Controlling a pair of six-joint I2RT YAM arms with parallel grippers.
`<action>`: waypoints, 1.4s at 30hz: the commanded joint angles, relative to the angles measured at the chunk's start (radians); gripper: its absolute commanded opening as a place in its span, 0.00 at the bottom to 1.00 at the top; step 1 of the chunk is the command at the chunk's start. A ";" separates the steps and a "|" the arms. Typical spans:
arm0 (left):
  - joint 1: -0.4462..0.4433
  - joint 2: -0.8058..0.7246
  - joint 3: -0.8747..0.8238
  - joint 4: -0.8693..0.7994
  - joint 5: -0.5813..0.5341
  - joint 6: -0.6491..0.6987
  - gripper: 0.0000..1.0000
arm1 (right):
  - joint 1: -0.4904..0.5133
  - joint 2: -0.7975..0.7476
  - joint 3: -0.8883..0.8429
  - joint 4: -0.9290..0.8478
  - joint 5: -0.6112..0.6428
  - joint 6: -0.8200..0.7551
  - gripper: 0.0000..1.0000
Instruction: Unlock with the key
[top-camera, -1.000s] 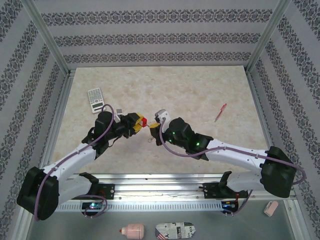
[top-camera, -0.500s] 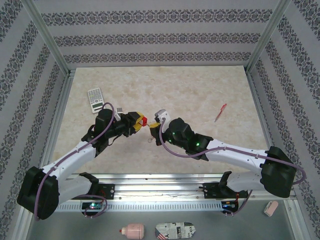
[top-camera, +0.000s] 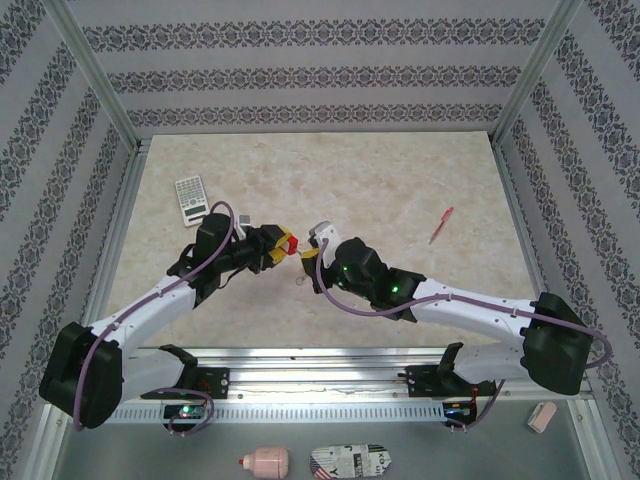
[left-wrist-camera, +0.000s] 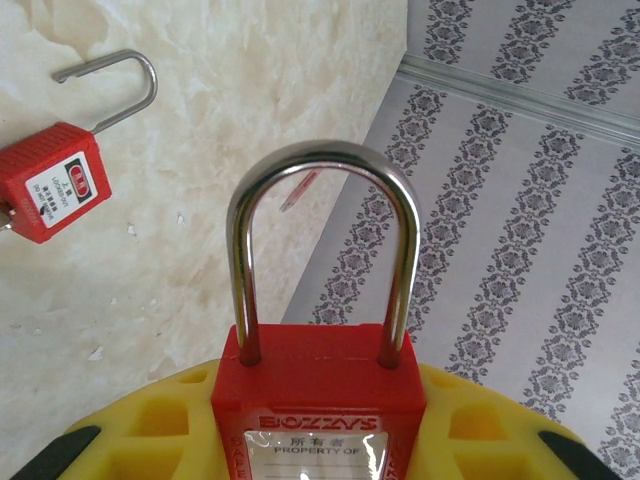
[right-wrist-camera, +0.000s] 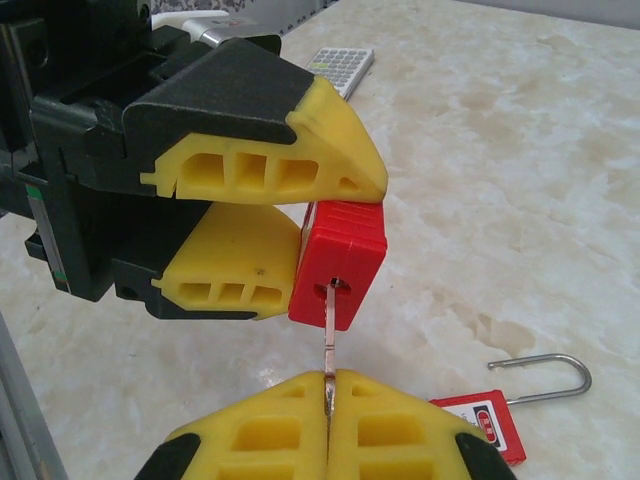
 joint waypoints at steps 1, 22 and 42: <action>-0.018 -0.013 0.036 0.083 0.053 -0.005 0.00 | 0.033 0.022 0.035 0.026 -0.052 -0.002 0.00; -0.021 0.062 0.072 0.009 0.136 0.071 0.00 | 0.053 -0.009 0.045 -0.085 -0.018 -0.110 0.00; -0.175 -0.030 0.050 0.149 -0.157 0.047 0.00 | -0.029 -0.081 0.045 0.002 -0.080 0.088 0.00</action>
